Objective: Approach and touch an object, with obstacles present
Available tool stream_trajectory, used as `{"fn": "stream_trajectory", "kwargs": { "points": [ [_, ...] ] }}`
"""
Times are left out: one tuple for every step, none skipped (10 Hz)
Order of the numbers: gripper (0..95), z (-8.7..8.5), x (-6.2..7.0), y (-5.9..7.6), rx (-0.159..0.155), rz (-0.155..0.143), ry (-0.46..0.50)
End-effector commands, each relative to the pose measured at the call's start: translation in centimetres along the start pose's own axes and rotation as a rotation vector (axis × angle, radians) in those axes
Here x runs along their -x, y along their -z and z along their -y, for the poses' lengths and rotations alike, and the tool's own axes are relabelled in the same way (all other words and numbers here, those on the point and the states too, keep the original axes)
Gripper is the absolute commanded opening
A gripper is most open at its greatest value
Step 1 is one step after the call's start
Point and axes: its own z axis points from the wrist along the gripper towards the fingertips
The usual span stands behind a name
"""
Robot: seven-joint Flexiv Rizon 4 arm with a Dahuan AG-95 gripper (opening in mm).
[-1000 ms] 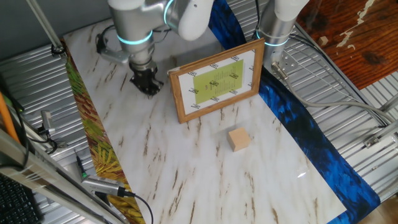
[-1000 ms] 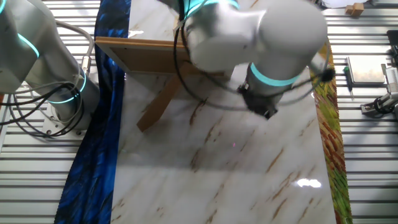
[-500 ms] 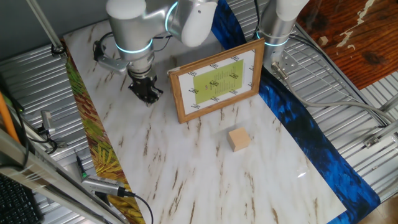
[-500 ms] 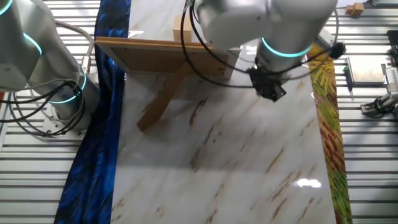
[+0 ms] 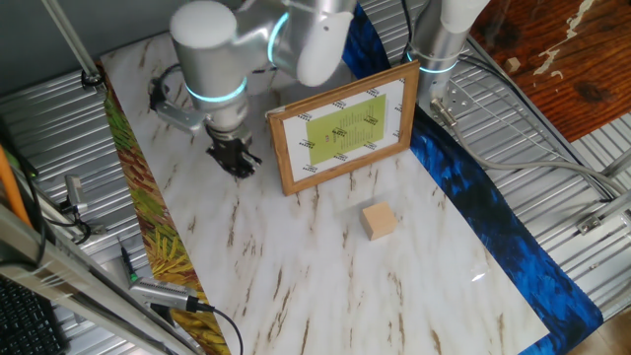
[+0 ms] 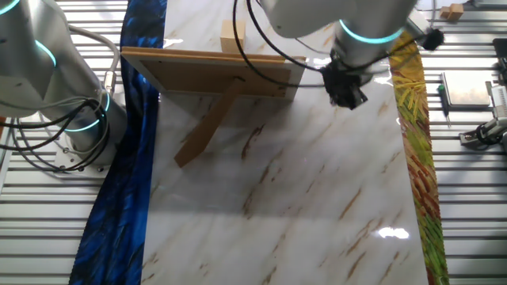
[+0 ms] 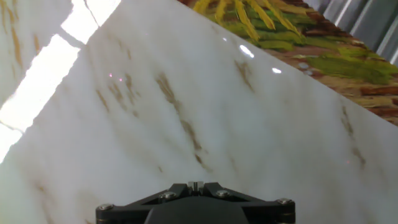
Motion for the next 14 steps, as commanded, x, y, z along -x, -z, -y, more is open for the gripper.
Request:
{"fn": "stream_trajectory", "kwargs": {
  "points": [
    [0.0,-1.6,0.2,-1.0,-0.01,0.005,-0.018],
    [0.0,-1.8,0.2,-1.1,-0.012,0.005,-0.017],
    [0.0,-2.1,0.1,-1.5,-0.027,0.001,-0.003],
    [0.0,-1.9,0.1,-1.5,-0.024,0.002,0.014],
    [0.0,-1.6,0.1,-1.4,-0.024,0.002,0.023],
    [0.0,-1.3,0.1,-1.2,-0.024,0.002,0.028],
    [0.0,-0.8,0.0,-0.7,-0.026,-0.003,0.047],
    [0.0,-0.6,0.0,-0.6,-0.028,-0.003,0.052],
    [0.0,-0.6,0.0,-0.6,-0.026,-0.002,0.051],
    [0.0,-0.6,0.0,-0.6,-0.026,-0.003,0.052],
    [0.0,-0.6,0.0,-0.6,-0.019,-0.006,0.099],
    [0.0,-0.6,0.0,-0.6,-0.006,-0.02,0.119],
    [0.0,-0.6,0.0,-0.6,0.001,-0.03,0.137],
    [0.0,-0.6,0.0,-0.6,0.004,-0.035,0.165]
  ]
}}
